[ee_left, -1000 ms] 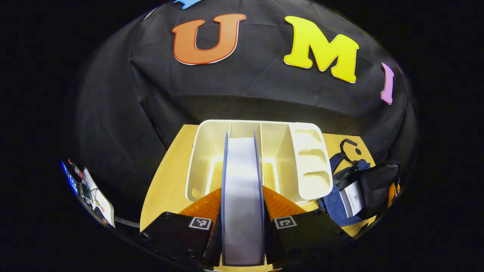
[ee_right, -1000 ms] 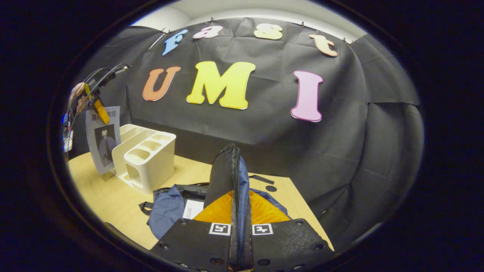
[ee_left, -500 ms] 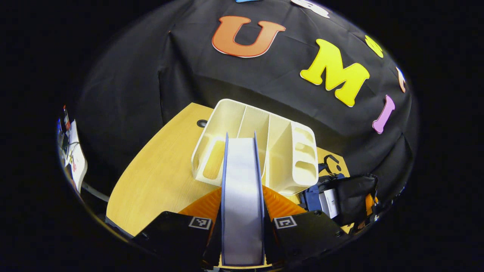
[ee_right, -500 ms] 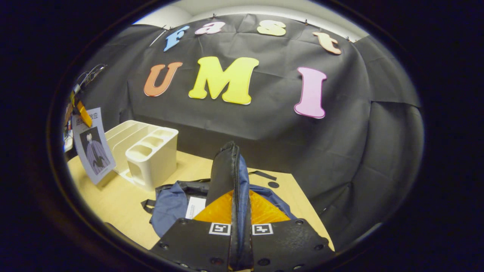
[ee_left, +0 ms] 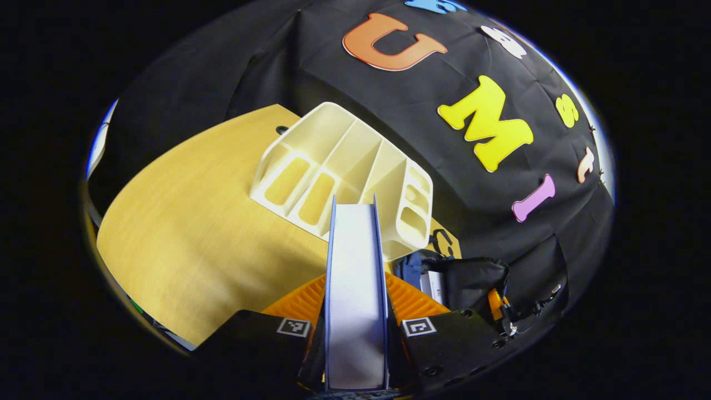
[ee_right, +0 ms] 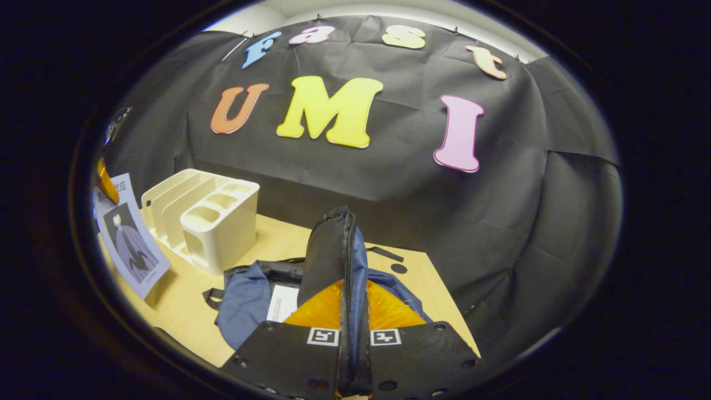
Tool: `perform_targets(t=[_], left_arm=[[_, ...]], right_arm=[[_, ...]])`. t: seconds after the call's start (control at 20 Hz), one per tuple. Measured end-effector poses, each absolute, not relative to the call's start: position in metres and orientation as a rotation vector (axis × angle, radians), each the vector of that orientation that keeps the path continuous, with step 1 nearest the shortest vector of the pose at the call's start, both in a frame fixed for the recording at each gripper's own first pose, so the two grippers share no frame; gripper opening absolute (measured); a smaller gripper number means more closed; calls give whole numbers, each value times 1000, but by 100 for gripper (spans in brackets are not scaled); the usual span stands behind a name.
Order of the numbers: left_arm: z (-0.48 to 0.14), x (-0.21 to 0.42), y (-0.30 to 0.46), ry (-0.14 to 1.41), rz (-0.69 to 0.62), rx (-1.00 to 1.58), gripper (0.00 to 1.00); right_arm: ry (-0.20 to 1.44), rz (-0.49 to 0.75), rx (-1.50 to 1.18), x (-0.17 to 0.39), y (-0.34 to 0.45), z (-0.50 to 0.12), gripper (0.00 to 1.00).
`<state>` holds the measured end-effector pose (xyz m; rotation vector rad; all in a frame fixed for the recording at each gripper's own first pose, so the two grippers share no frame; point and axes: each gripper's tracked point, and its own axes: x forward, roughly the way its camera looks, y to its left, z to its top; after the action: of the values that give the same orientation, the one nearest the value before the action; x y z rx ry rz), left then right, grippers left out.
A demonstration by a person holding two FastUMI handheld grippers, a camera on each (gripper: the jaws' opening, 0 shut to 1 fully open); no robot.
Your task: Open the schoolbag, grab two books from the bookshelf and put them into the schoolbag.
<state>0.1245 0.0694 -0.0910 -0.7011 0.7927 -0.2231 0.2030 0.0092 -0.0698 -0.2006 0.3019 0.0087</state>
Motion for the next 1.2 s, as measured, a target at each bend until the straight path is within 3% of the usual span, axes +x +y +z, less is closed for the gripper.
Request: perform_targets(t=[0.45, 1.0, 1.2], left_arm=[[-71, 132, -20, 742, -401, -913, 46], [-65, 181, -108, 631, -476, -1098, 46], [-96, 199, -139, 627, -483, -1118, 46]], right_arm=[[309, 8, -206, 203, 2, -65, 6], [278, 11, -206, 202, 1, -38, 6], [264, 14, -162, 202, 5, -28, 6]])
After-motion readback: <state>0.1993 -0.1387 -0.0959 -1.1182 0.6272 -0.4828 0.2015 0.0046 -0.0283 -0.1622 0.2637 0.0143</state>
